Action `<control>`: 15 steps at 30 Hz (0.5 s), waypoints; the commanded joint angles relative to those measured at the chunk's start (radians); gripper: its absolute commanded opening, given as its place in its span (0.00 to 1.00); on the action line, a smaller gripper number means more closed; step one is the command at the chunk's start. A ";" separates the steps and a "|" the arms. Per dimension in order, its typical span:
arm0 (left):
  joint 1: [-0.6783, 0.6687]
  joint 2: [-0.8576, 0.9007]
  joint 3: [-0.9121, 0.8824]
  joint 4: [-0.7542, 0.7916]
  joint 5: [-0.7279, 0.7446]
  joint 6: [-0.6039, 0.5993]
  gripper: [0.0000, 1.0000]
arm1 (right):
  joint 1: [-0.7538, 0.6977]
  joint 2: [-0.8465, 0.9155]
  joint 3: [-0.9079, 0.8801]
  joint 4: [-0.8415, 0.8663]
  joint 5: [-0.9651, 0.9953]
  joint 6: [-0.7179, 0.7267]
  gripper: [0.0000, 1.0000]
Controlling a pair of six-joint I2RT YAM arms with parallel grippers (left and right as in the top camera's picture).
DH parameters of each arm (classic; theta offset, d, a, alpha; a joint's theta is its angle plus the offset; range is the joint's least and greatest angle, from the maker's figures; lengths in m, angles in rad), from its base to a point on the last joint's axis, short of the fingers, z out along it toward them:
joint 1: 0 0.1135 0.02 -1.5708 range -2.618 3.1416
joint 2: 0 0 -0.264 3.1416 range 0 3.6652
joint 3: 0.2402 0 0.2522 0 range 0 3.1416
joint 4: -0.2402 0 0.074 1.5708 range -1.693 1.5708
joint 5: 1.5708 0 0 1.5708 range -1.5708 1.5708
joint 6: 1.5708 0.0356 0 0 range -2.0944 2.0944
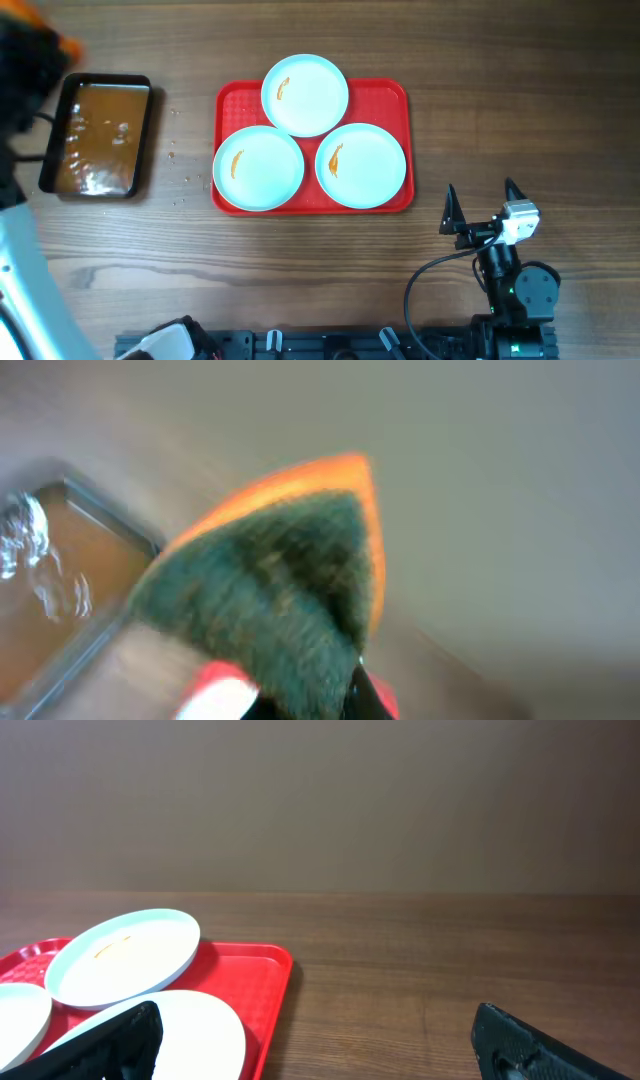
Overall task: Clean dirty plates on tray and stack at the side
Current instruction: 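Place the sponge onto the left white plate with the left gripper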
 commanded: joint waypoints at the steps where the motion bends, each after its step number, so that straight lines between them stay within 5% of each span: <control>1: -0.215 0.121 -0.055 -0.168 0.021 -0.012 0.04 | -0.006 -0.005 -0.002 0.003 -0.009 -0.012 1.00; 8: -0.586 0.381 -0.307 -0.008 -0.126 -0.014 0.04 | -0.006 -0.005 -0.002 0.003 -0.009 -0.012 1.00; 15: -0.627 0.642 -0.364 0.080 -0.210 -0.014 0.04 | -0.006 -0.005 -0.002 0.003 -0.009 -0.013 1.00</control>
